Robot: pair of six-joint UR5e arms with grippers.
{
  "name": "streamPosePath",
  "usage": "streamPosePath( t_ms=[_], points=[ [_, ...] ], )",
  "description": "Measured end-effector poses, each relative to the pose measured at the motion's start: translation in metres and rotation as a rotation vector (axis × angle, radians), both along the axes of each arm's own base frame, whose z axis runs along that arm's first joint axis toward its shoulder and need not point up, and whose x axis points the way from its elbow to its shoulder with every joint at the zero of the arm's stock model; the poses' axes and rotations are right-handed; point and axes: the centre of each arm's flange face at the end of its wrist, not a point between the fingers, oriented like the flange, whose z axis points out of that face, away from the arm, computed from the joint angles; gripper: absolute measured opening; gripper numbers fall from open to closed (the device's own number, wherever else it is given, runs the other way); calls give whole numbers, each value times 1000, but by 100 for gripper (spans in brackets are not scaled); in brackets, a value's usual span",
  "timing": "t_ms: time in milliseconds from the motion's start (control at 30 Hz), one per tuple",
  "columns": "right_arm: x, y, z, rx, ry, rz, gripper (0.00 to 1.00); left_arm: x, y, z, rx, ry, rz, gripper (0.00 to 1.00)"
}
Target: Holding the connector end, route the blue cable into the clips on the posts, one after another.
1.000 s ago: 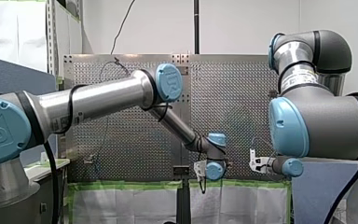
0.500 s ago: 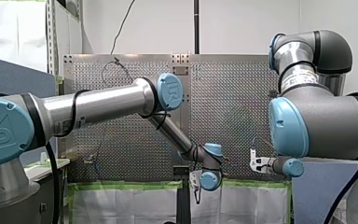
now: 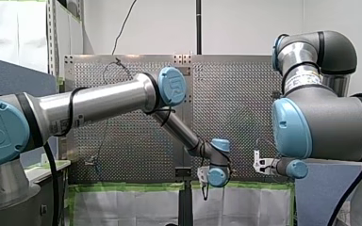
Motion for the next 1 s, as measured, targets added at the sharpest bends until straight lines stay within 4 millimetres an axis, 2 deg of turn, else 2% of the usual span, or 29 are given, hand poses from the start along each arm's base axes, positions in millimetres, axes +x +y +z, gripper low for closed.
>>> streamPosePath(
  t_ms=[500,1000],
  points=[
    [0,-3,1,9,-4,0,0,30,3,16,-72,5,-13,0],
    [2,-12,6,-9,-4,3,0,52,20,5,-80,27,-15,0]
  ],
)
